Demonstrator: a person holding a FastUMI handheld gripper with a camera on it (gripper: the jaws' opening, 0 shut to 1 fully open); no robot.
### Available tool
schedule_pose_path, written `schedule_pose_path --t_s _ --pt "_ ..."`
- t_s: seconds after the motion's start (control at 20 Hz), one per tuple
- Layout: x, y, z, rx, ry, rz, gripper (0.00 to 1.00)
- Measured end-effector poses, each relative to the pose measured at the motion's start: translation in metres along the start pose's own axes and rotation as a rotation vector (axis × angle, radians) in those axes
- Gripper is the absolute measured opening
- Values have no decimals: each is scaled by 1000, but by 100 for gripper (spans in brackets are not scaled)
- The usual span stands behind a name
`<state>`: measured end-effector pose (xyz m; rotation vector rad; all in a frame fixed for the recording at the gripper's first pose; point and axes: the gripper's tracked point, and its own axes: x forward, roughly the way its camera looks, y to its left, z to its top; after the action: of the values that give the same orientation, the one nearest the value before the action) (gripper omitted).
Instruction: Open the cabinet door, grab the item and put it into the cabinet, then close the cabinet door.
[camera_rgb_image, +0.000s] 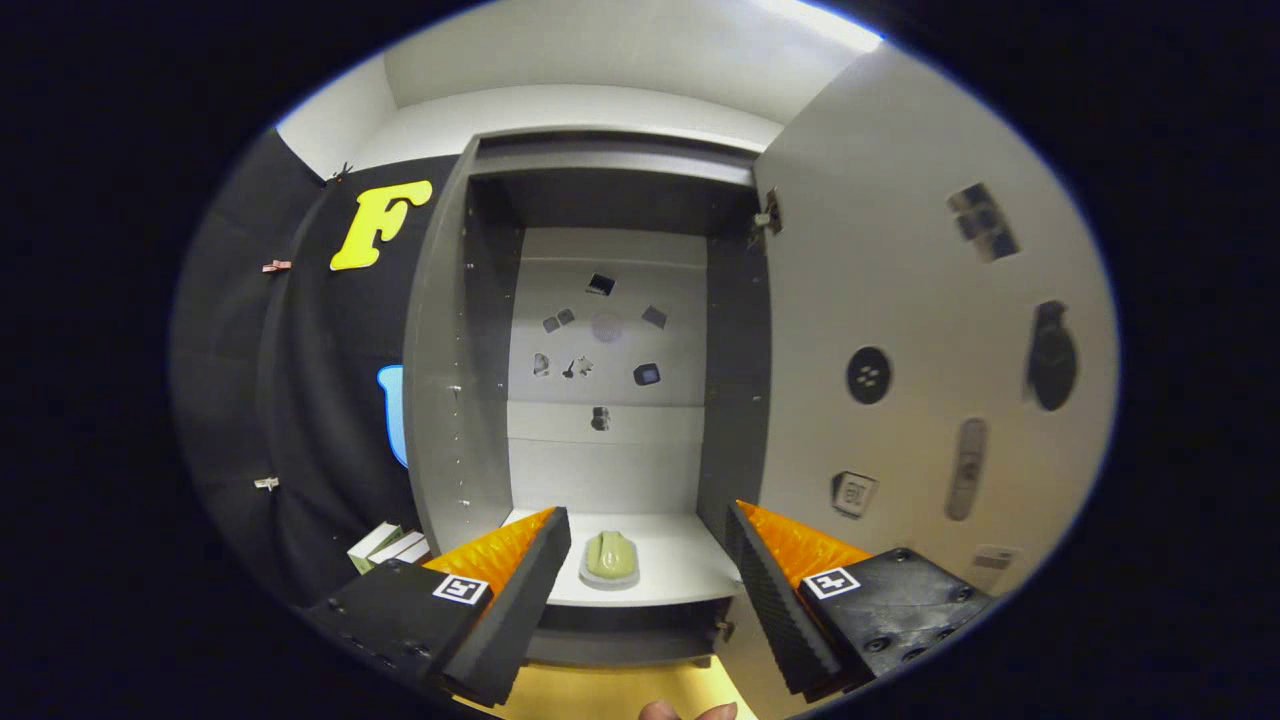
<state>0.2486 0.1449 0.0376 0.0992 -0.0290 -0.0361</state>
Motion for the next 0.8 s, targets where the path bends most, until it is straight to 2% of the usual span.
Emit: schedule_pose_path --t_s 0.3,0.55,0.8 --pt "-88 -45 6 -8 -36 -73 98" --pt "-141 -78 3 -42 -48 -91 98" --pt "-194 -136 3 -53 -58 -180 98"
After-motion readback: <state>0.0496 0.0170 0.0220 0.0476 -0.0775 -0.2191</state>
